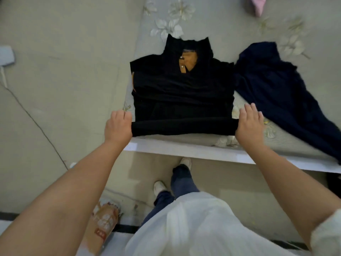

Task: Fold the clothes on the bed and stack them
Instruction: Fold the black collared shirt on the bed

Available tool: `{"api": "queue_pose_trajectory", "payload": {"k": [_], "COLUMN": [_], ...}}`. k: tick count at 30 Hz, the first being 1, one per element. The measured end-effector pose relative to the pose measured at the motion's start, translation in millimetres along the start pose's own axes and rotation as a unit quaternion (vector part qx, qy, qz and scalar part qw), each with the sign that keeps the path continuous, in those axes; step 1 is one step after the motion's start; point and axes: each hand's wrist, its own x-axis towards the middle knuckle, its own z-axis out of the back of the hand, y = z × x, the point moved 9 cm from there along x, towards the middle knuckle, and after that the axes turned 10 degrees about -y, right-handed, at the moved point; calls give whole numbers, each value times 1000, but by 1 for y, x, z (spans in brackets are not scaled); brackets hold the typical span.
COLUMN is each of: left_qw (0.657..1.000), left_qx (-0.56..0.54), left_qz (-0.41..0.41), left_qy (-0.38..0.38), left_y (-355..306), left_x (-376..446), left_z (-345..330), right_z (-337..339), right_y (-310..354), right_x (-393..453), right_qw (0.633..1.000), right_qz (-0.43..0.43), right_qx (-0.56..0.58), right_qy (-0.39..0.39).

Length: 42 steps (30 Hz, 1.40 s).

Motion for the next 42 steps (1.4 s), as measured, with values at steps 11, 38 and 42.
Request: {"api": "queue_pose_trajectory", "payload": {"k": [11,38,42], "left_qw": [995,996,994], "left_qx": [-64,1,11], "left_qz": [-54,-44,-57], "left_qy": [-62,78,94], "left_y": [-33,-61,-47], "left_x": [190,276,269], "left_z": [22,-136,-155], "right_z": [17,-120,-163], "right_y": [-11,59,83], "right_x": [172,263,213], "right_qw": [997,987,995], "right_qz": [-2,53,40], "right_qx": [52,110,80], "right_qy": [-65,-105,40]}}
